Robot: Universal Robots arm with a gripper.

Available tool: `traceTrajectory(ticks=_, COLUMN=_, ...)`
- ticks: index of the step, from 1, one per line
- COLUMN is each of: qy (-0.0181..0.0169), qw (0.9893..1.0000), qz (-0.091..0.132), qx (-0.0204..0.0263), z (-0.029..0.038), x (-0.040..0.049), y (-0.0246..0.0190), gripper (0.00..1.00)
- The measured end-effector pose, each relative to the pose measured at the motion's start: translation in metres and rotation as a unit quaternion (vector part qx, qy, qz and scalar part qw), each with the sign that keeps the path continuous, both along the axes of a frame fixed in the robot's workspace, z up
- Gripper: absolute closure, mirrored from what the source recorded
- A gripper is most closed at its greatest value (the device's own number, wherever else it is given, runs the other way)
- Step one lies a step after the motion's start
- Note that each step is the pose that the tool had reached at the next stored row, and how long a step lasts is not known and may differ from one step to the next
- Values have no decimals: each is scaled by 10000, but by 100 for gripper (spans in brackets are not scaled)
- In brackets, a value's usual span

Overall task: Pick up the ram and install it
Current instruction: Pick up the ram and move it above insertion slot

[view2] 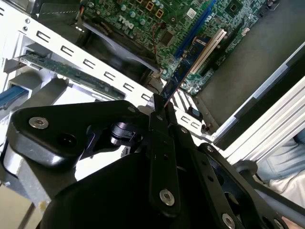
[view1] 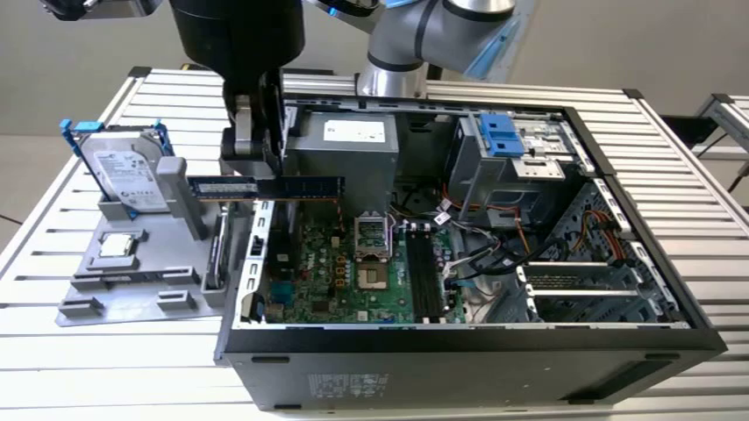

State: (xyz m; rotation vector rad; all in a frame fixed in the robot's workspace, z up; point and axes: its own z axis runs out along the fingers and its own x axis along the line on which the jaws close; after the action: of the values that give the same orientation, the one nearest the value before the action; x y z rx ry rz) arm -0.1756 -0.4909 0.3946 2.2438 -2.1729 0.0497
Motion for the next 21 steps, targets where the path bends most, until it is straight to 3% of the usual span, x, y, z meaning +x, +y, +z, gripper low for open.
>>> traceTrajectory(ticks=21, qy=23, qw=10000, qz=-2, qx=0, z=0, x=193, y=0, gripper=100)
